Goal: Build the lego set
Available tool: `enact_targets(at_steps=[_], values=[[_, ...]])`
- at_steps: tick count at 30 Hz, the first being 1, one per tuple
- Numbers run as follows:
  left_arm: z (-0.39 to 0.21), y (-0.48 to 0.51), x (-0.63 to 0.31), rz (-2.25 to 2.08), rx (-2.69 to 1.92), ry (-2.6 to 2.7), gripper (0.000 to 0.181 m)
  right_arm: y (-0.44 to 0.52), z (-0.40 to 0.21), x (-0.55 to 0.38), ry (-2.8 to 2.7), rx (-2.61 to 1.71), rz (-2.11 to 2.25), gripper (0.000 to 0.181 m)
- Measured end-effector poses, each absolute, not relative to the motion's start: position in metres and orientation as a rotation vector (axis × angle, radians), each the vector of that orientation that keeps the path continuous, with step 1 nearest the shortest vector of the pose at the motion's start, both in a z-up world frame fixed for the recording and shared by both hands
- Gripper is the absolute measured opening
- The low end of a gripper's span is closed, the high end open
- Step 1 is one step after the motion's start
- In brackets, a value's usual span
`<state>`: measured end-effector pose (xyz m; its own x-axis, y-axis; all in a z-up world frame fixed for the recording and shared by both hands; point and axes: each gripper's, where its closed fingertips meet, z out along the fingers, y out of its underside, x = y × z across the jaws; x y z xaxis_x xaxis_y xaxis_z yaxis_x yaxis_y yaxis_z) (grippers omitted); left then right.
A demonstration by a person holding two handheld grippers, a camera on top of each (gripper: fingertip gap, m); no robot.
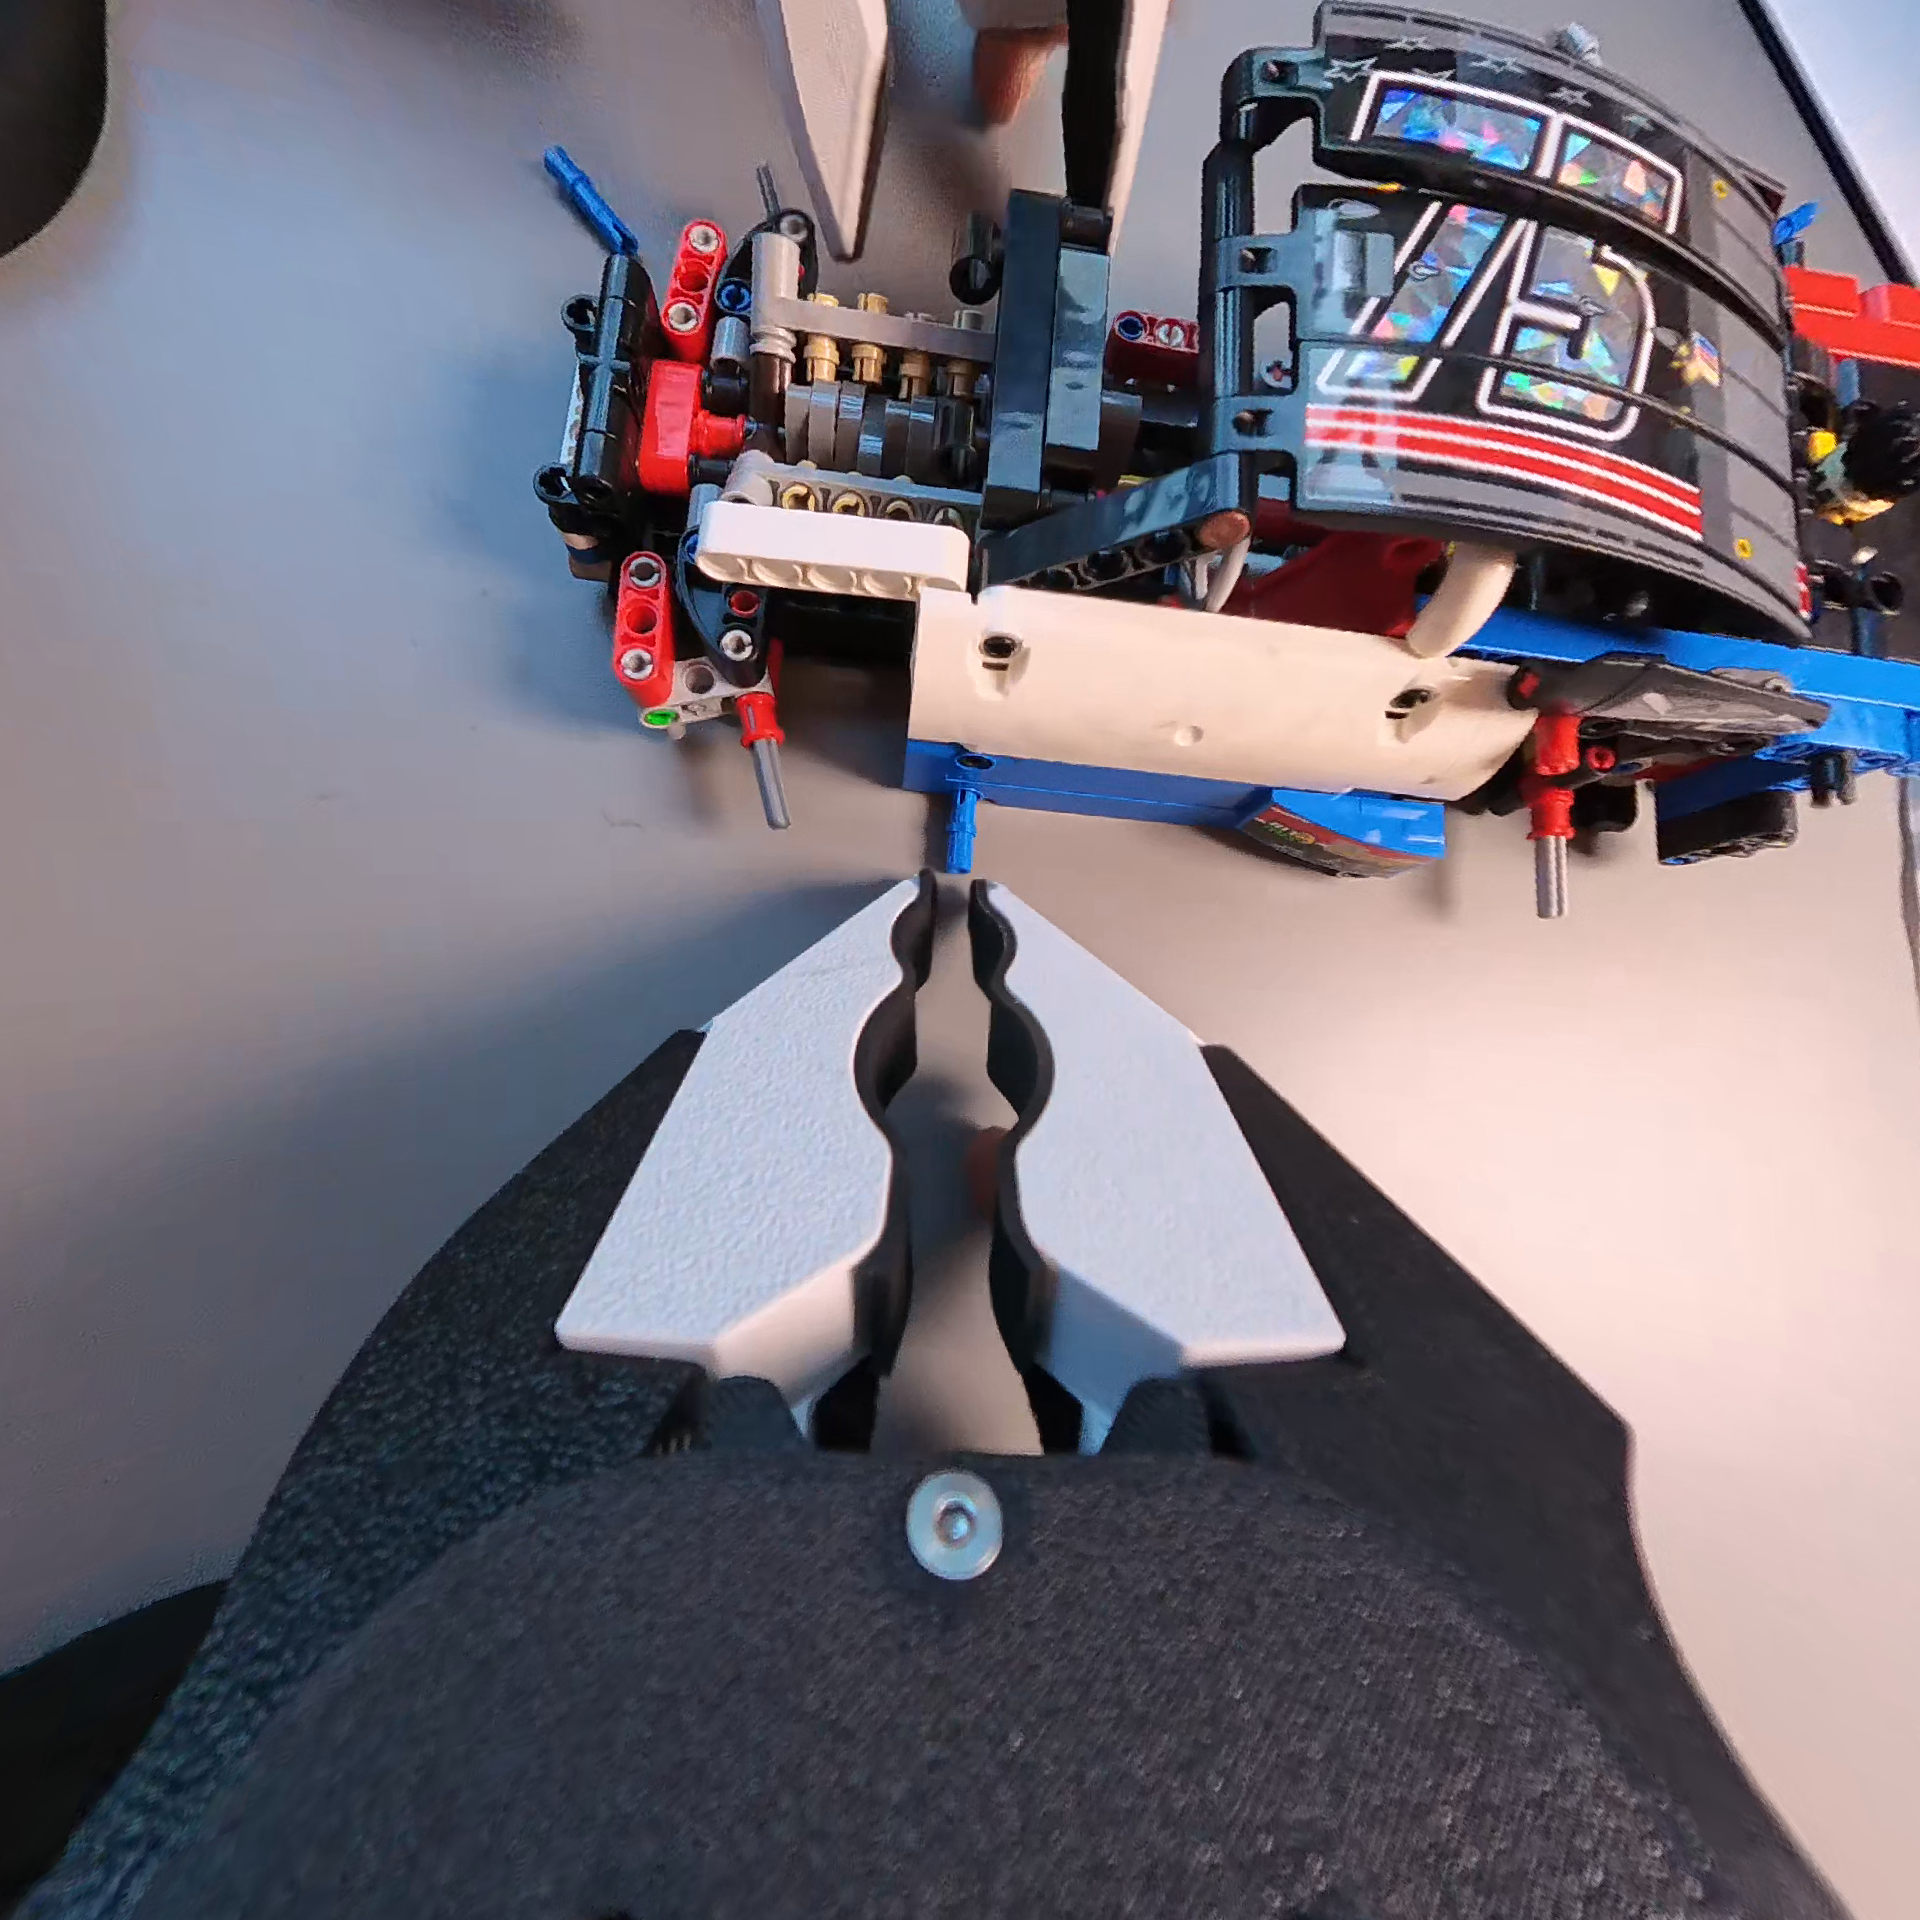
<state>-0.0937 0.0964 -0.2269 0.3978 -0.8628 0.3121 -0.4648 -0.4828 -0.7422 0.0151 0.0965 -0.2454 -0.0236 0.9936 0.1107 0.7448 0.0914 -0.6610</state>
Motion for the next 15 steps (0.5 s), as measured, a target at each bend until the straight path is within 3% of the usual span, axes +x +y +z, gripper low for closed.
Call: enact_targets(at_steps=[1,15], values=[[-0.232,0.097,-0.094,-0.93,-2.113,1.143,0.052,0.097,-0.246,0.014,-1.823,-1.706,0.574,0.005],[-0.239,0.108,-0.08,-0.757,-2.053,1.254,0.031,0.098,-0.246,0.01,-1.825,-1.668,0.536,0.001]])
